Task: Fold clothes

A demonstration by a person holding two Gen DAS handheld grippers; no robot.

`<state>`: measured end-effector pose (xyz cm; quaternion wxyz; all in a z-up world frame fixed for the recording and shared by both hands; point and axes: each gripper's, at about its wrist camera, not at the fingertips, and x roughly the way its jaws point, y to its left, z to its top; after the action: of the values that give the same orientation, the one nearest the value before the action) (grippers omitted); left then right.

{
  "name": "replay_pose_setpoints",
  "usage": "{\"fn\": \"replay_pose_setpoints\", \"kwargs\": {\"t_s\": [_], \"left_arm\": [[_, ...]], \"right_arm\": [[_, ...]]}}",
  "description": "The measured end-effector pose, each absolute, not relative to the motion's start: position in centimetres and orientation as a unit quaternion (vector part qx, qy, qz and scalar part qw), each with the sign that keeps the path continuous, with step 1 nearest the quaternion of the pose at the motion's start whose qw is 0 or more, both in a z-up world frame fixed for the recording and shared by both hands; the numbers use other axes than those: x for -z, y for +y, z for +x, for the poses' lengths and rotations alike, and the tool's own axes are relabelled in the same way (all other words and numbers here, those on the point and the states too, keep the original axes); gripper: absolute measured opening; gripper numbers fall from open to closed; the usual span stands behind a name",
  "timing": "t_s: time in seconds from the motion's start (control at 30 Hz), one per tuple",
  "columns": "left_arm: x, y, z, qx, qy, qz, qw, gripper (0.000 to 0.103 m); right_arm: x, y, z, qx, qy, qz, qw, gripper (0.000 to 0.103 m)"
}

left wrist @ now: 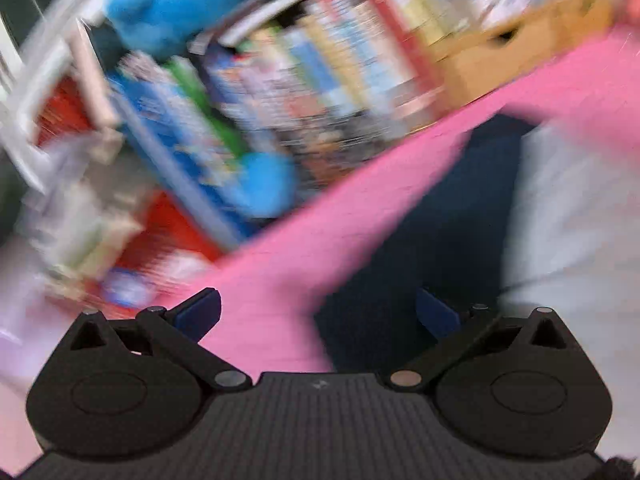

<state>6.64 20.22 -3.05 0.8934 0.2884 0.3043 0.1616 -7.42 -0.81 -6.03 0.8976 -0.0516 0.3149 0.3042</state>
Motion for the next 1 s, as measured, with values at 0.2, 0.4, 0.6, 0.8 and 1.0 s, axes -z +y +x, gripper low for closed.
{"fn": "replay_pose_setpoints", "kwargs": {"t_s": [0.2, 0.4, 0.6, 0.8, 1.0], "left_arm": [[2.8, 26.0, 7.9, -0.194, 0.35, 0.191, 0.896, 0.102], [-1.8, 24.0, 4.5, -0.109, 0.293, 0.121, 0.942, 0.102], [0.3, 15.9, 4.2, -0.004, 0.287, 0.193, 0.939, 0.103], [3.8, 18.5, 6.9, -0.026, 0.31, 0.16, 0.937, 0.103], [5.9, 23.3, 9.6, -0.184, 0.343, 0.178, 0.904, 0.103]], "right_arm": [[6.4, -0.5, -7.3, -0.302, 0.332, -0.059, 0.892, 0.095], [6.5, -0.6, -7.5, -0.304, 0.333, -0.056, 0.891, 0.097], [6.7, -0.2, -7.4, -0.304, 0.336, -0.063, 0.889, 0.101], [6.7, -0.2, -7.3, -0.305, 0.337, -0.065, 0.889, 0.102], [6.8, -0.1, -7.3, -0.305, 0.336, -0.069, 0.889, 0.103]]}}
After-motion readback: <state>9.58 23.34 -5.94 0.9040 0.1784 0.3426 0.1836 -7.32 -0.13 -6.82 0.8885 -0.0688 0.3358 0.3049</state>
